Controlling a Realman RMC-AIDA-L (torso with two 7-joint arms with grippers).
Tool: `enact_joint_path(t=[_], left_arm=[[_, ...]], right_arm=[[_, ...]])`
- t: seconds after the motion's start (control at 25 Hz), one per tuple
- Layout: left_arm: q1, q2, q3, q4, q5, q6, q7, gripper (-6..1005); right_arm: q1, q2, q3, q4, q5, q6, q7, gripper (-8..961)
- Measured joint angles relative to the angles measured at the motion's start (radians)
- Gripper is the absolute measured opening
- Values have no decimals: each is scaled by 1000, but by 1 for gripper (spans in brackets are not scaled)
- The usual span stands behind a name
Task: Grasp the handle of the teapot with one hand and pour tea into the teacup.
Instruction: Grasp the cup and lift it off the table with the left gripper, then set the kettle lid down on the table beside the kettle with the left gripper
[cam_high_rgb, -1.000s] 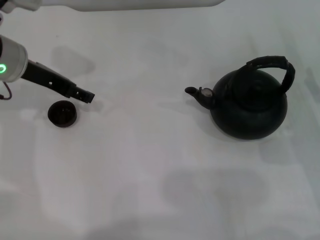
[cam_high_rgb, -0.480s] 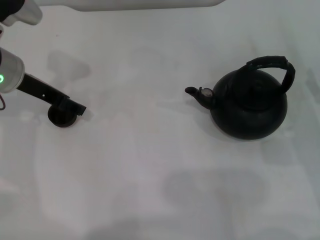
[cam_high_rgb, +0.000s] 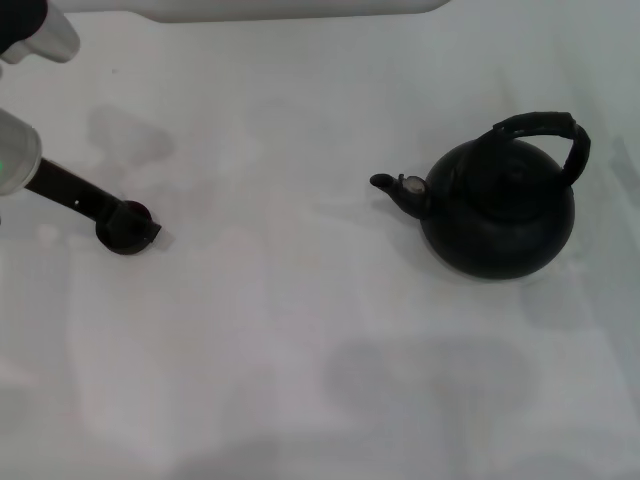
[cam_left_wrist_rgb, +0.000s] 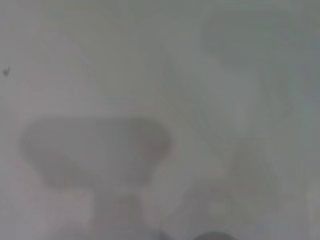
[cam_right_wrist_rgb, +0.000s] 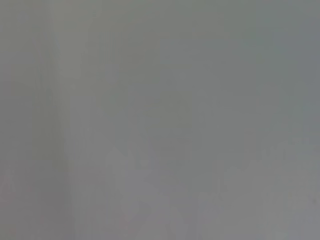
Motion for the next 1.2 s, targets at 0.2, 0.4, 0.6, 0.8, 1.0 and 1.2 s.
enact_joint_path(t=[0.2,0.4,0.6,0.8,1.0,1.2], left_arm=[[-3,-3,8,-4,17,9,-3,874],[-7,-4,10,-6,19,25,-5,867],[-12,-3,10,-10,21,25,-3,857],[-16,0,10,-7,22,20,-4,815],[-19,-1,10,7,22,12,-3,675],[-40,-4,17,61,3,5,-10,676]], right_arm=[[0,0,0,0,0,0,1,872],[0,0,0,0,0,1,1,872],[0,0,0,0,0,2,2,874],[0,0,0,0,0,2,2,874],[0,1,0,0,0,2,2,873],[0,1,0,0,0,1,2,873]])
